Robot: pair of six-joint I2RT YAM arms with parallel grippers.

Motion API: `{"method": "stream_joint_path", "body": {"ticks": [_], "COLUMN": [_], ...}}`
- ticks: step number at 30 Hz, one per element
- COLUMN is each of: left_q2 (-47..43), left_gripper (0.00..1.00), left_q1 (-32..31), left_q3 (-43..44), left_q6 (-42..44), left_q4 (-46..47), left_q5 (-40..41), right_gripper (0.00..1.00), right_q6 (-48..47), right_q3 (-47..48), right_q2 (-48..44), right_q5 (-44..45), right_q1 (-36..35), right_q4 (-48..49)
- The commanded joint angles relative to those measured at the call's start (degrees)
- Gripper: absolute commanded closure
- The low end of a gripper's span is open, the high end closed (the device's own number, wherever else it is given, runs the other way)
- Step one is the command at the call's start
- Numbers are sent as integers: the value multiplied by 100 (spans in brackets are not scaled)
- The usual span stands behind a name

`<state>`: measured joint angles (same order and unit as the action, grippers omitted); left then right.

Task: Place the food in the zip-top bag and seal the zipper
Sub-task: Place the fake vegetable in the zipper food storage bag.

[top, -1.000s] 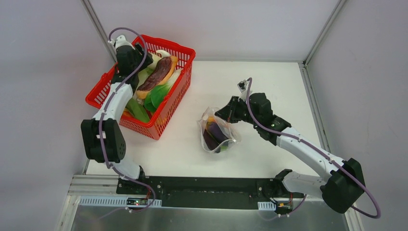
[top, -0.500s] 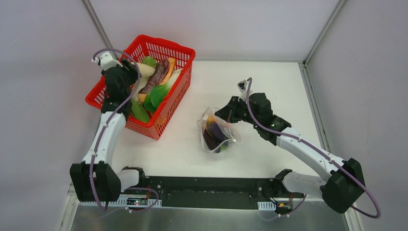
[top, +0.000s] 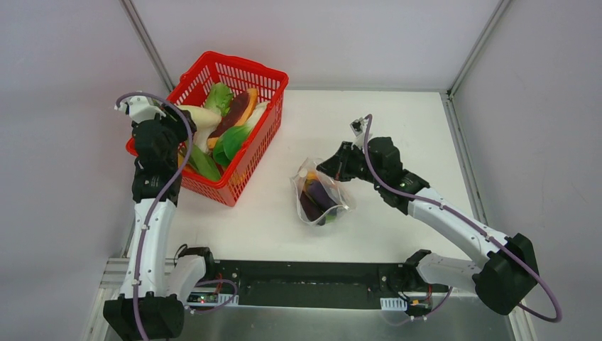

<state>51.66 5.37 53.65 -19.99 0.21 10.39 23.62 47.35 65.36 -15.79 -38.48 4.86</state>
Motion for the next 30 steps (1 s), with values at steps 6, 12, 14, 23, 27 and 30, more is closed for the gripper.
{"method": "stream_joint_path", "body": {"ticks": [6,12,14,23,27,30], "left_q2": [-640,-847,-872,-938,-919,-798], "left_gripper": [100,100,100,100,100,100], "left_q1": [43,13,-169,-1922,-2312,-2671], "left_q3": [540,517,398,172,19,112], "left_q6": [-650,-1646,-2036,-1767,-1909,-1604], "left_q4": [-372,414,715,496,795,518], "left_q5": [-2280,-3817,-4201,-3998,-3827,-3574], "right_gripper": [100,100,100,100,100,100], "right_q6": [134,227,312,506,571,596], "right_q3": [122,108,57,-98,-218,-217], "right_q2": [-249,-273,-315,-677,-865,-902], "right_q5": [-39,81,196,1156,1875,2062], "right_q1": [16,16,16,13,16,16], "right_q4": [375,422,536,773,816,864]}}
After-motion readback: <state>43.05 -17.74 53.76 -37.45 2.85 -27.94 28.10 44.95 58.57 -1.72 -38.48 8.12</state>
